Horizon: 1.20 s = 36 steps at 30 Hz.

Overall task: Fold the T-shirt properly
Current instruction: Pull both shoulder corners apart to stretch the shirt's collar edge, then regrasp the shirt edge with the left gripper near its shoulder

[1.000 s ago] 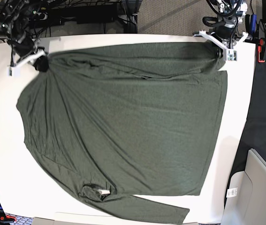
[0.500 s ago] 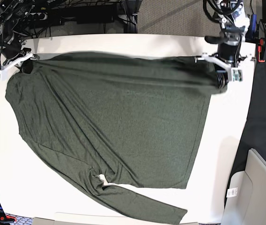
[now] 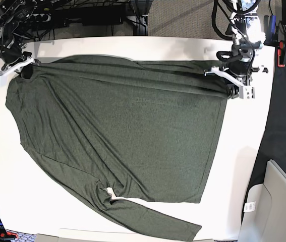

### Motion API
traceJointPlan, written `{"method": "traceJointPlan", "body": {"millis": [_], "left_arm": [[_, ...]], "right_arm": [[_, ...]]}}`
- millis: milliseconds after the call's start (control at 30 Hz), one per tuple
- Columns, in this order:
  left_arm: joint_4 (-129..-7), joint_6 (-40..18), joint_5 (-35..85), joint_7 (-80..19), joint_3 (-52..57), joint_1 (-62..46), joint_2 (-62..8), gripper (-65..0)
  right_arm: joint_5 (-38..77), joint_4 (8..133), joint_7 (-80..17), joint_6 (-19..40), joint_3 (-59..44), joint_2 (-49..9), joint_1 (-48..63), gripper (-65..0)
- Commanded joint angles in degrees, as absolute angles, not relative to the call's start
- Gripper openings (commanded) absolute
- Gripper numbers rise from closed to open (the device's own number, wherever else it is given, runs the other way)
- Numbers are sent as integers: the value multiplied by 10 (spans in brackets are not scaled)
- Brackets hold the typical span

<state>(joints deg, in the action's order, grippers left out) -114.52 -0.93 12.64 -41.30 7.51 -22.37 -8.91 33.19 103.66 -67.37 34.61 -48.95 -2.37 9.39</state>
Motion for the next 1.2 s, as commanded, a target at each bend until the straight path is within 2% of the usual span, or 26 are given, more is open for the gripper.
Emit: {"method": "traceJointPlan", "body": {"millis": [0,167,300,500,633,833,1167], "left_arm": [[-1152,-6,123,-426,78,-225,-93,-580],[-1156,-6,123,-470,79,-227,-95,-447],[-1156,-6,123,-473,80,-244,-95,-402],[-1156,-6,124,-474,80,-288,-93,-377],[-1156,-6,124,-517,80,-285,-90,-371],[-1156,-6,124,-592,99,-243,-87,-351],[-1123,-6,124,-630,133,-196,-66,-350]], "right_arm": [[345,1047,-664,348,-492,-30,90,-645],[345,1047,-664,348,-492,-29,90,-645],[360,1047,-664,348,-492,-29,91,-645],[360,1047,-664,348,-492,-29,94,-645],[361,1047,-664,348,-492,-29,94,-645],[361,1047,-664,348,-490,-29,94,-645],[361,1047,-664,348,-490,-29,94,-645]]}}
